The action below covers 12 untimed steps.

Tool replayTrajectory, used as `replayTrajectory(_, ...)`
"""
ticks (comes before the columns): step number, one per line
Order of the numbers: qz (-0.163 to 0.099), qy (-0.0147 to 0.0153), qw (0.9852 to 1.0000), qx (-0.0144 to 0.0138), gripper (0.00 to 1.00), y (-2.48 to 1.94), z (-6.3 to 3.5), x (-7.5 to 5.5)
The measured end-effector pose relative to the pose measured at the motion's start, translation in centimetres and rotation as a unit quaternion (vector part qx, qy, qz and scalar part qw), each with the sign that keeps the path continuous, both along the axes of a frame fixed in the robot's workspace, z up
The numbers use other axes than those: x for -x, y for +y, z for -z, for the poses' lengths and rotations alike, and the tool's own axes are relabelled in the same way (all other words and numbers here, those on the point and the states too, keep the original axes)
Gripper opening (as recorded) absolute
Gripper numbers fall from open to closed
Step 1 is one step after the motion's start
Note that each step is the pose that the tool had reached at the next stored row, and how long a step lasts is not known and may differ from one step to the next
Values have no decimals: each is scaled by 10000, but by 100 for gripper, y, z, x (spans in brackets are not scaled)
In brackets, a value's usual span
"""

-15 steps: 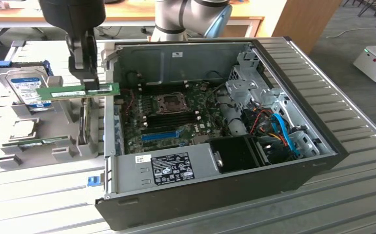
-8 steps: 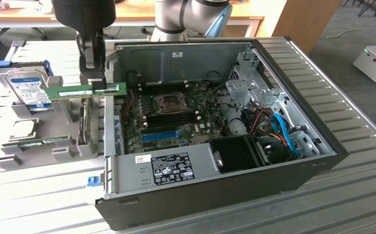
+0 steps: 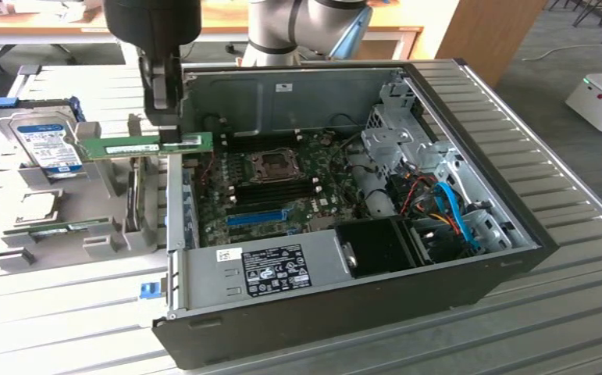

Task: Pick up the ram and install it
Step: 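Pick up the ram and move it above insertion slot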

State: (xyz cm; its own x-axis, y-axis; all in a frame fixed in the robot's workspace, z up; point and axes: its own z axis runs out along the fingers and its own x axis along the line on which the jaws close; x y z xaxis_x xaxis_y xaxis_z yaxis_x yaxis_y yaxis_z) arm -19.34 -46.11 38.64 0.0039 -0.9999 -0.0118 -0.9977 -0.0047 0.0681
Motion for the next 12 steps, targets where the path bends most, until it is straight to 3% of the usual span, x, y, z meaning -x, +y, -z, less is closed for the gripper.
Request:
replayTrajectory(7, 0, 46, 10000, 5, 12, -4, 0, -139)
replayTrajectory(12, 0, 54, 10000, 6, 12, -5, -1, -177)
